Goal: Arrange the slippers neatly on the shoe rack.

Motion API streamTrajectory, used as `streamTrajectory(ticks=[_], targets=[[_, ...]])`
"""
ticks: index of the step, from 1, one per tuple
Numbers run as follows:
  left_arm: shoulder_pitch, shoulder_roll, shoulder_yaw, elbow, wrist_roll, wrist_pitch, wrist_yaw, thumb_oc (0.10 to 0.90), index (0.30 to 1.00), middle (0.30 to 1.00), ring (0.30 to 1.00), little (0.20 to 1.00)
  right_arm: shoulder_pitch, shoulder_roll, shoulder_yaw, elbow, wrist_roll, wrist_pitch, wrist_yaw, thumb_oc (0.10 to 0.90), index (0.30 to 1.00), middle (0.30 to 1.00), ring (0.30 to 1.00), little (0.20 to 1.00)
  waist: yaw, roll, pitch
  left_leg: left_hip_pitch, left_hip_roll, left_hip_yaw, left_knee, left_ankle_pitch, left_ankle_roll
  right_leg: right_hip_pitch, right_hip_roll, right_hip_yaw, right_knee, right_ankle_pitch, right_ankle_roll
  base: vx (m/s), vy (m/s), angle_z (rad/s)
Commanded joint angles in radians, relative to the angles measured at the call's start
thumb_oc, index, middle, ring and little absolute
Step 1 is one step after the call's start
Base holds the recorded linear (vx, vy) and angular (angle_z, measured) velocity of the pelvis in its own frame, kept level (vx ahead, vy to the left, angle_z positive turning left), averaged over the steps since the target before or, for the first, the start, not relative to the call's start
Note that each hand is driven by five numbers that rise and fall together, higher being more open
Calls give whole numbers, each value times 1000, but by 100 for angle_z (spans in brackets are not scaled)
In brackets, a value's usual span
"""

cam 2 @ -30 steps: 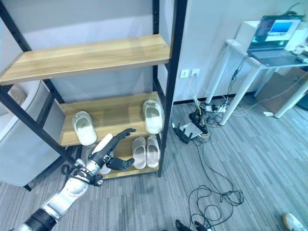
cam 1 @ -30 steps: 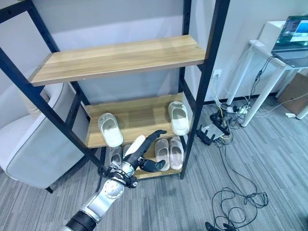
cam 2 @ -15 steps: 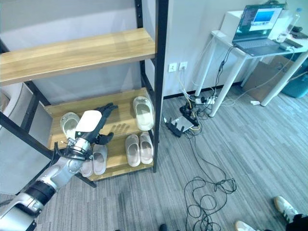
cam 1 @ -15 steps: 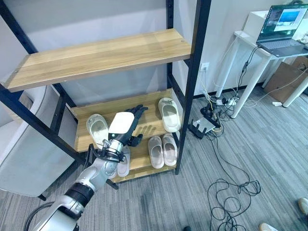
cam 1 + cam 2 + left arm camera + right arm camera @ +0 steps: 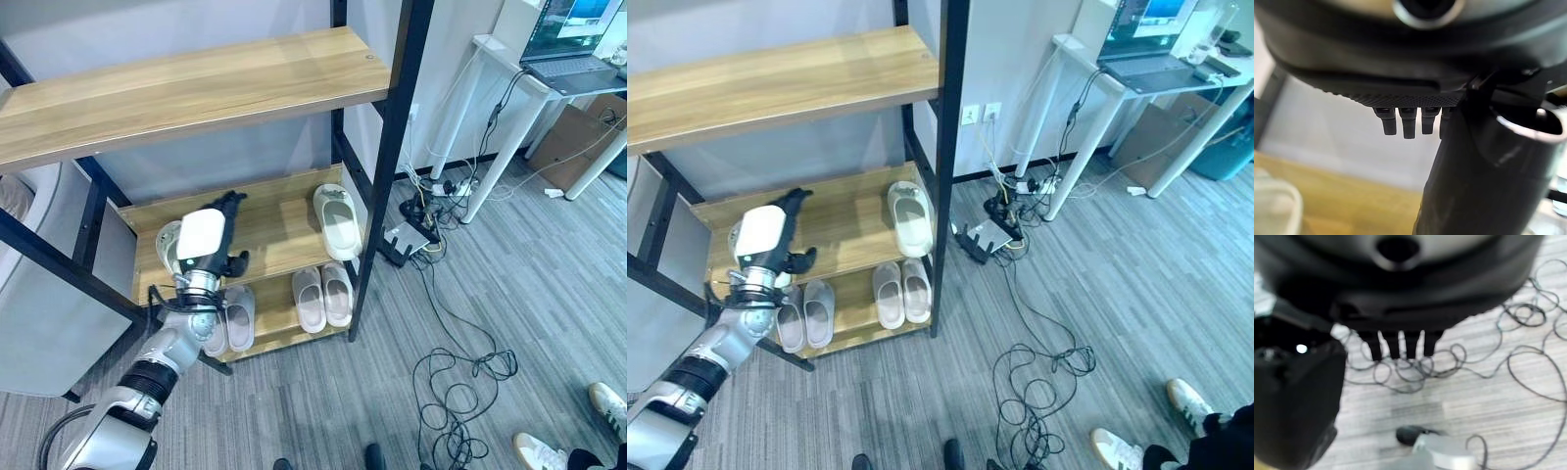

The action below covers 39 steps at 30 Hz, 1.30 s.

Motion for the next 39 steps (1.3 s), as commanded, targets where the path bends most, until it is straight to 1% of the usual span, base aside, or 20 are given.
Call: streamTrajectory(ticks=[1, 4, 7, 8, 18, 24, 28, 29, 30, 32, 35, 37, 39], targets=[[-192, 101, 101, -44, -16, -18, 103, 800, 900, 900, 900, 900, 4, -24, -7, 3, 8, -11, -16, 800, 900, 900, 900, 900, 21, -28, -6, -3, -85, -65, 2, -57, 12, 9, -7, 33, 5, -60, 79, 26, 34, 1], [-200, 119, 100, -28, -3, -7, 103, 800, 900, 900, 900, 900, 1, -25, 7, -5, -8, -11, -12, 800, 900, 900, 900, 900, 23, -25, -5, -5, -87, -66, 2, -57, 11, 7, -11, 31, 5, -59, 80, 18, 37, 1], [-236, 133, 73, 27, 0, 6, 98, 800, 900, 900, 900, 900, -5, -28, 18, -11, -19, -12, -8, 800, 900, 900, 900, 900, 21, -21, -1, -13, -88, -66, 2, -54, 11, 0, -14, 29, 5, -55, 82, -2, 24, 1], [-271, 142, 51, 68, -4, 15, 97, 800, 900, 900, 900, 900, -16, -34, 26, -16, -25, -12, -8, 800, 900, 900, 900, 900, 21, -20, 6, -26, -89, -67, 2, -49, 11, -13, -16, 28, 5, -49, 84, -31, 32, 4], [-420, 151, -40, 208, -40, 26, 121, 800, 900, 900, 900, 900, -79, -56, 46, -21, -14, -18, -25, 800, 900, 900, 900, 900, 20, -31, 32, -122, -95, -69, 2, -21, 14, -104, -20, 35, 5, -15, 88, -25, 30, 3], [-495, 165, -92, 269, -31, 42, 129, 800, 900, 900, 900, 900, -98, -60, 53, -24, -1, -27, -25, 800, 900, 900, 900, 900, 20, -39, 43, -151, -100, -69, 2, -15, 16, -130, -27, 36, 5, -4, 94, -7, 29, 0], [-483, 179, -73, 209, -19, 40, 147, 800, 900, 900, 900, 900, -97, -57, 52, -28, 0, -28, -24, 800, 900, 900, 900, 900, 24, -45, 48, -149, -104, -70, 2, -18, 17, -128, -32, 36, 5, -3, 98, 0, 0, 0], [-462, 172, -50, 155, -6, 39, 146, 800, 900, 900, 900, 900, -126, -61, 65, -34, -10, -33, -38, 800, 900, 900, 900, 900, 40, -48, 48, -148, -105, -75, 2, -18, 18, -126, -32, 32, 5, -6, 97, 0, 0, 0], [-429, 161, -27, 120, 4, 43, 150, 800, 900, 900, 900, 900, -129, -53, 72, -56, -9, -31, -30, 800, 900, 900, 900, 900, 45, -50, 47, -146, -106, -78, 2, -20, 18, -123, -32, 30, 5, -9, 95, 0, 0, 0], [-406, 137, 1, 91, 9, 46, 163, 800, 900, 900, 900, 900, -106, -52, 85, -72, -29, -31, -27, 800, 900, 900, 900, 900, 42, -54, 41, -137, -109, -81, 2, -26, 18, -117, -32, 33, 5, -13, 94, 38, 3, 8], [-395, 161, 33, 46, 8, 52, 178, 800, 900, 900, 900, 900, -66, -49, 71, -93, -45, -30, -31, 800, 900, 900, 900, 900, 40, -53, 34, -125, -108, -80, 2, -30, 18, -107, -33, 34, 5, -16, 96, 32, 9, 6], [-374, 161, 54, 15, 15, 54, 186, 800, 900, 900, 900, 900, -58, -41, 67, -103, -51, -28, -34, 800, 900, 900, 900, 900, 41, -55, 32, -120, -109, -81, 2, -33, 19, -104, -34, 32, 5, -17, 96, 0, 0, 0], [-357, 174, 65, -6, 40, 58, 189, 800, 900, 900, 900, 900, -52, -43, 67, -114, -60, -30, -34, 800, 900, 900, 900, 900, 42, -54, 31, -117, -110, -81, 2, -35, 19, -103, -34, 30, 5, -17, 96, 0, 0, 0]])
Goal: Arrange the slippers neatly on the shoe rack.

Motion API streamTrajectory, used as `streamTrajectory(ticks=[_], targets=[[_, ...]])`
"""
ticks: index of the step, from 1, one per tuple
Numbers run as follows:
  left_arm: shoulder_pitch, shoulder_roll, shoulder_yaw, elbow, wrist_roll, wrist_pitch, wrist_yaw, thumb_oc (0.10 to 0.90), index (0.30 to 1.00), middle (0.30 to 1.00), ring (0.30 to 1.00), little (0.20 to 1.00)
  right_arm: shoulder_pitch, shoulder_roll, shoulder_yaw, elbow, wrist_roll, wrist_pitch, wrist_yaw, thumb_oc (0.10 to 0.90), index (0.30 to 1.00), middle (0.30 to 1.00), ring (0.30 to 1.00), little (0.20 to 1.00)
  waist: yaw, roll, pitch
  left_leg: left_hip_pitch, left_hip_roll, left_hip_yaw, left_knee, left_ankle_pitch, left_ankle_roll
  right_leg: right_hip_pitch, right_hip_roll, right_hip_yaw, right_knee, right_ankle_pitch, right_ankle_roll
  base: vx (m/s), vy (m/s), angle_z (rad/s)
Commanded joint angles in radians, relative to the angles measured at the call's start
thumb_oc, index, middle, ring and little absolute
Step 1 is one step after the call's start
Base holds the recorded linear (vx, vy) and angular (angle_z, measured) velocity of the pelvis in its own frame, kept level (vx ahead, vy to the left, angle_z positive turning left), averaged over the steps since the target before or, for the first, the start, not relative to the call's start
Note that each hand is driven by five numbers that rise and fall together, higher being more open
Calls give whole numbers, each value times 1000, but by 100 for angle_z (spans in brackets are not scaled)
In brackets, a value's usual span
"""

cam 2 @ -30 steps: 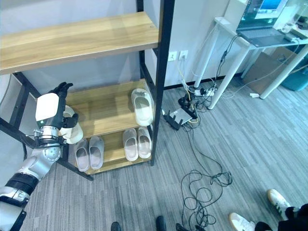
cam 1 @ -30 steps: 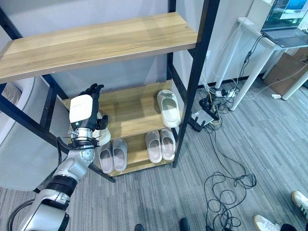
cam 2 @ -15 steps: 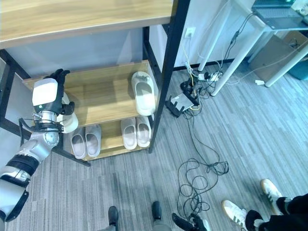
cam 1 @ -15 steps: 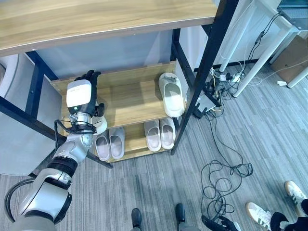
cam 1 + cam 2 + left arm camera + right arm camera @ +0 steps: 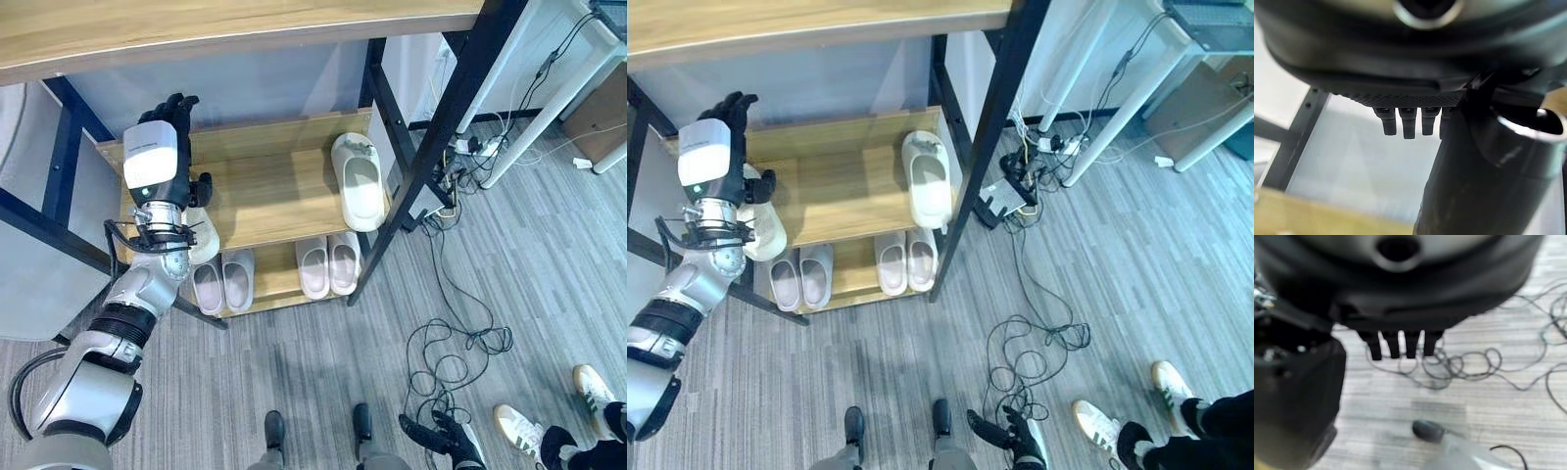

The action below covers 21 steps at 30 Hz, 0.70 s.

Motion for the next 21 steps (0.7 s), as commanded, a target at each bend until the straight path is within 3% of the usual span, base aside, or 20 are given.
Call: streamTrajectory(ticks=[1, 12, 21], targets=[[-80, 74, 81, -34, 67, -4, 106, 800, 900, 900, 900, 900, 71, -48, -14, -30, -17, -12, -33, 800, 900, 900, 900, 900, 17, 4, -60, -5, -92, -48, 2, -57, 27, -6, -16, 55, 5, -34, 96, 0, 0, 0], [-132, 110, 12, 69, 131, 57, 70, 800, 900, 900, 900, 900, 64, -51, -4, -53, -23, -17, -40, 800, 900, 900, 900, 900, 18, 4, -50, -30, -88, -52, 2, -49, 28, -26, -12, 54, 5, -28, 96, 0, 0, 0], [-190, 124, -26, 120, 160, 111, 88, 800, 900, 900, 900, 900, 30, -46, 15, -57, 1, -23, -34, 800, 900, 900, 900, 900, 18, -16, -23, -65, -85, -55, 2, -39, 30, -55, -7, 57, 5, -17, 97, -7, 1, 0]])
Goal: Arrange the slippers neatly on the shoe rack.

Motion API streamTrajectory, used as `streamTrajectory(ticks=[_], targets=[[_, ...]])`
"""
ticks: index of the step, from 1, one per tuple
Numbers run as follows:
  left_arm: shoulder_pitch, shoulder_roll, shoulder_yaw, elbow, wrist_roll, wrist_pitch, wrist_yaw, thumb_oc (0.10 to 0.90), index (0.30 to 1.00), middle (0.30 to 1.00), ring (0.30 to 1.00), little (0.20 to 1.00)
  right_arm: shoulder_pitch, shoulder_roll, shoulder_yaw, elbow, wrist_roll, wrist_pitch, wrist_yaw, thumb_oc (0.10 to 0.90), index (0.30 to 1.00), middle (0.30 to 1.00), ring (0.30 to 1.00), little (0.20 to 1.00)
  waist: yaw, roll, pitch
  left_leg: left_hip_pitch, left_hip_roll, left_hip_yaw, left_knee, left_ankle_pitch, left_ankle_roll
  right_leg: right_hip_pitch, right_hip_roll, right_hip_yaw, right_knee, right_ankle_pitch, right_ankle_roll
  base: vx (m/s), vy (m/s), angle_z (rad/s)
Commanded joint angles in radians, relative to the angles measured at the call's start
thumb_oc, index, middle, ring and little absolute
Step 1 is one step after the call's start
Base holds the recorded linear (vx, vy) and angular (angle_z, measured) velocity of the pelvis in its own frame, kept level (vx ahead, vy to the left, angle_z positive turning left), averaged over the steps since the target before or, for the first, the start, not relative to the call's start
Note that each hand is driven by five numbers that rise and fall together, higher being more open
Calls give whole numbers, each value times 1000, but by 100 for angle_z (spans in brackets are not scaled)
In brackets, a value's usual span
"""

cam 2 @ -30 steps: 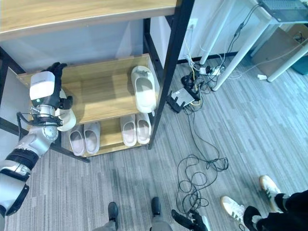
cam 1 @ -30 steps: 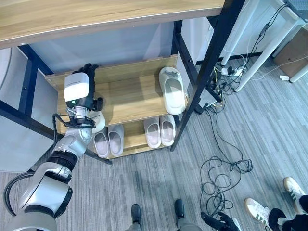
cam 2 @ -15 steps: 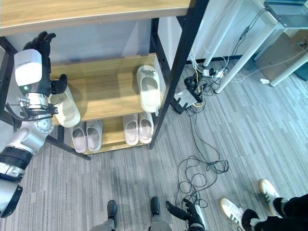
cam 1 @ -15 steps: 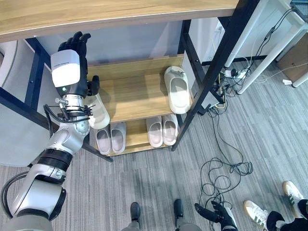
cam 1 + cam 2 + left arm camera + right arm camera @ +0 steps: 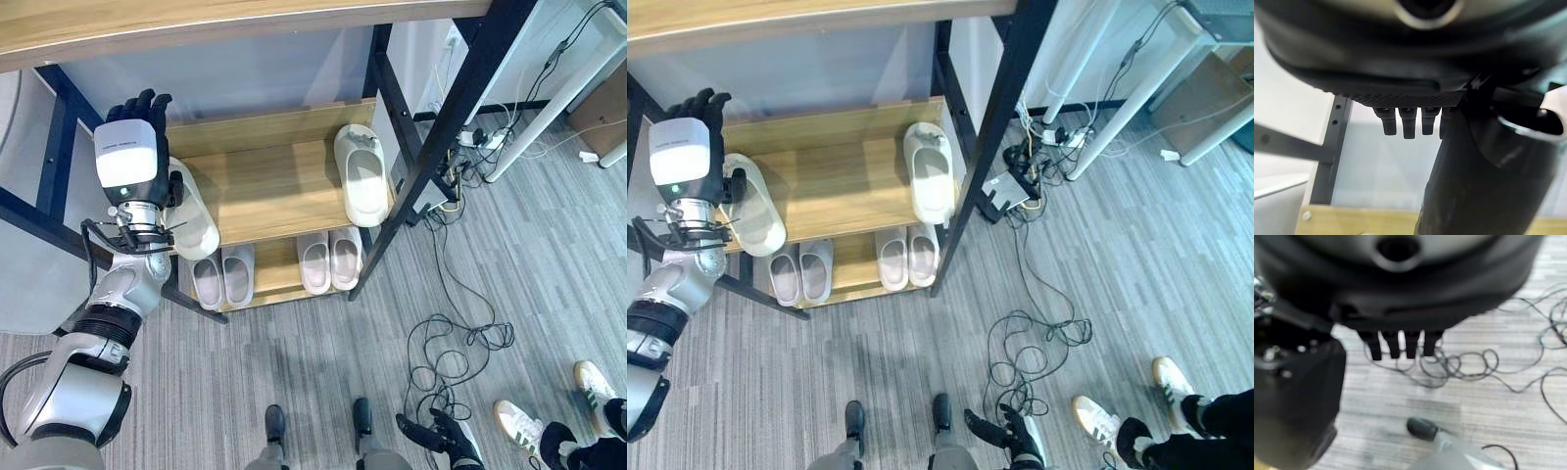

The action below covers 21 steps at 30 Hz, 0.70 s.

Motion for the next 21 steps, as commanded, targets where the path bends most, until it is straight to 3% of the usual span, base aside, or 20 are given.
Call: streamTrajectory(ticks=[1, 14, 21], targets=[[-183, 87, 11, 27, 53, 26, 72, 800, 900, 900, 900, 900, 32, -42, 3, -54, 25, -28, -29, 800, 900, 900, 900, 900, 16, -17, -23, -26, -86, -50, 2, -40, 29, -19, -8, 57, 5, -17, 96, 0, 0, 0], [-152, 50, 31, -3, 74, 46, 39, 800, 900, 900, 900, 900, 25, -34, 4, -96, 34, -26, -31, 800, 900, 900, 900, 900, 20, -37, -7, -30, -87, -52, 2, -42, 31, -24, -6, 58, 8, -16, 93, 0, 0, 0], [-187, 18, -14, 110, 70, 67, 63, 800, 900, 900, 900, 900, 19, -34, 22, -101, 31, -29, -36, 800, 900, 900, 900, 900, 11, -42, -10, -40, -84, -48, 2, -43, 31, -38, -4, 58, 7, -13, 94, 0, 0, 0]])
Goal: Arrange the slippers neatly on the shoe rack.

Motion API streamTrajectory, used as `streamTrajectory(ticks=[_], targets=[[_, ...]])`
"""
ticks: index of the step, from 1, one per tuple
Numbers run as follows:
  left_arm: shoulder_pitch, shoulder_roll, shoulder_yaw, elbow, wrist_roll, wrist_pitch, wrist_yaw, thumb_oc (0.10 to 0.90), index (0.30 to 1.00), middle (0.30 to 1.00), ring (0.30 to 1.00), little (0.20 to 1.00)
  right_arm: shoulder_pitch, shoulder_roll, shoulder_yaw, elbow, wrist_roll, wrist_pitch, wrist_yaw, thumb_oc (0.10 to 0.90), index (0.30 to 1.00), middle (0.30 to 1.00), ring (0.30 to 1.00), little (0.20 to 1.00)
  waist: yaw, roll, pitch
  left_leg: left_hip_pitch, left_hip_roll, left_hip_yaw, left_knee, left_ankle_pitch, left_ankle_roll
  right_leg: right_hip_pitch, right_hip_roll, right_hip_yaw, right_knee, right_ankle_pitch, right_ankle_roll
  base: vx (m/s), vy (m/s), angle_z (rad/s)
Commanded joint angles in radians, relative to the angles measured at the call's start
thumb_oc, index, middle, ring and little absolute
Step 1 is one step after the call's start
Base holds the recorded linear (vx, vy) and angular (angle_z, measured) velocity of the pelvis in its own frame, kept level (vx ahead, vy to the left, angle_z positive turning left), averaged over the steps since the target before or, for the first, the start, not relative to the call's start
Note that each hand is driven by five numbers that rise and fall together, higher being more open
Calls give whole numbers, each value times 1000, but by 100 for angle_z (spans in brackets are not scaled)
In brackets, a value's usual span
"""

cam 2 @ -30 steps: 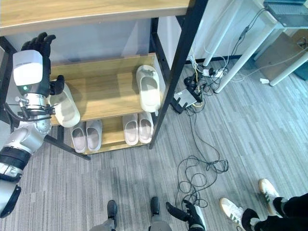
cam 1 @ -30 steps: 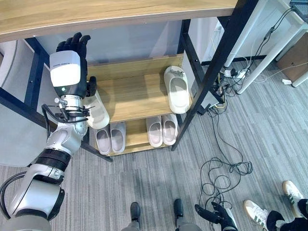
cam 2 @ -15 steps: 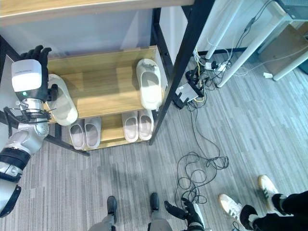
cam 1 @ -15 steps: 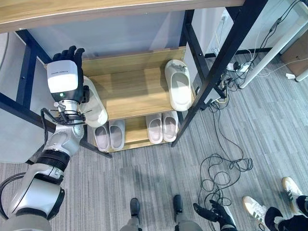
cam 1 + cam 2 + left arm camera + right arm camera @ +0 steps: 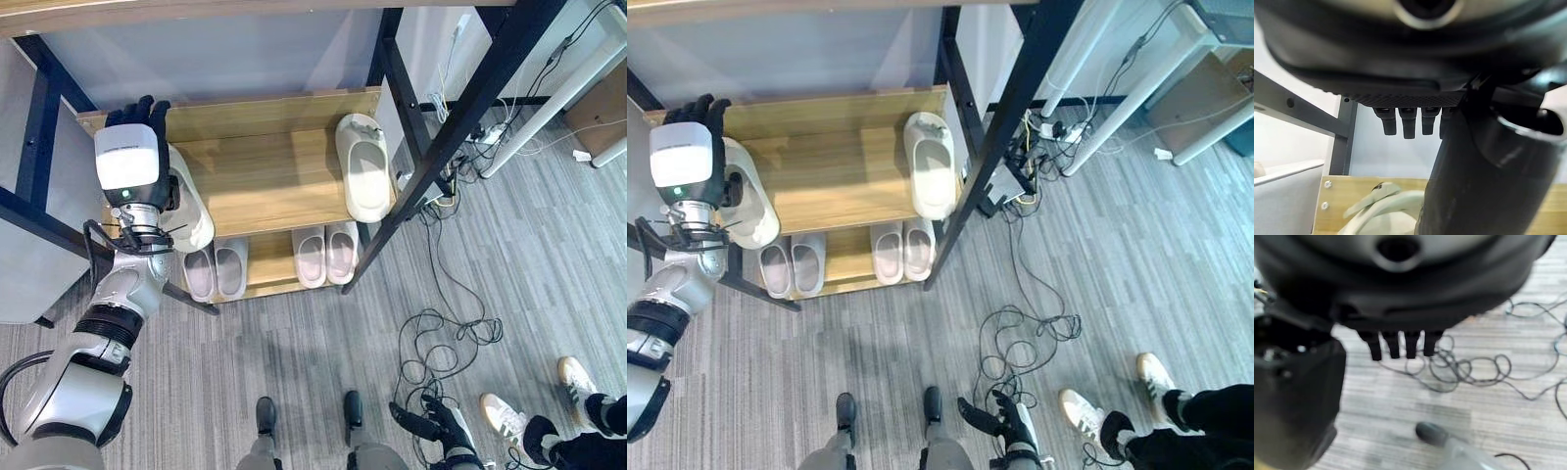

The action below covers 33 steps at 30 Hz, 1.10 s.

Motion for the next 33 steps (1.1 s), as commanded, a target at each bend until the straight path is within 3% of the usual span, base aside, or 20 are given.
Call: streamTrajectory(ticks=[1, 2, 4, 12, 19, 23, 33], targets=[[-185, 22, -2, 104, 28, 23, 67, 679, 719, 719, 719, 719, 17, -39, 10, -25, 24, -28, -33, 800, 900, 900, 900, 900, 14, 0, -35, -32, -84, -44, 2, -42, 30, -31, -6, 59, 7, -12, 94, 0, 0, 0], [-198, 19, -15, 119, 23, 23, 66, 541, 512, 512, 512, 512, 14, -41, 13, -25, 24, -29, -35, 800, 900, 900, 900, 900, 13, 0, -35, -34, -84, -43, 2, -41, 30, -33, -5, 59, 7, -10, 95, 0, 0, 0], [-218, 13, -36, 160, 15, 28, 63, 400, 300, 300, 300, 300, 9, -45, 16, -24, 25, -30, -37, 800, 900, 900, 900, 900, 9, 0, -36, -40, -82, -40, 2, -40, 30, -41, -4, 62, 7, -8, 94, 0, 0, 0], [-257, -77, -88, 259, -53, -6, 53, 400, 300, 300, 300, 300, -14, -46, 33, -14, 36, -30, -43, 800, 900, 900, 900, 900, -2, -5, -33, -64, -79, -38, 2, -34, 30, -67, -4, 67, 7, 0, 93, 0, 0, 0], [-200, -172, -121, 93, -22, -87, 82, 400, 300, 300, 300, 300, -26, -45, 46, -7, 31, -34, -56, 800, 900, 900, 900, 900, -9, -8, -19, -78, -80, -36, 2, -33, 30, -86, -6, 72, 10, 2, 90, -2, -1, 1], [-189, -338, -236, 1, 80, -117, 74, 400, 300, 300, 300, 300, -58, -50, 60, 22, 29, -33, -68, 800, 900, 900, 900, 900, -25, -2, 9, -97, -83, -25, 2, -32, 34, -115, -10, 88, 15, 7, 91, -10, -4, 2], [-290, -469, -315, 99, 109, -101, 44, 400, 300, 300, 300, 300, -85, -66, 54, 43, 28, -26, -87, 800, 900, 900, 900, 900, -49, 13, 17, -128, -84, -6, 2, -31, 38, -159, -11, 116, 14, 18, 94, 7, -10, -11]])
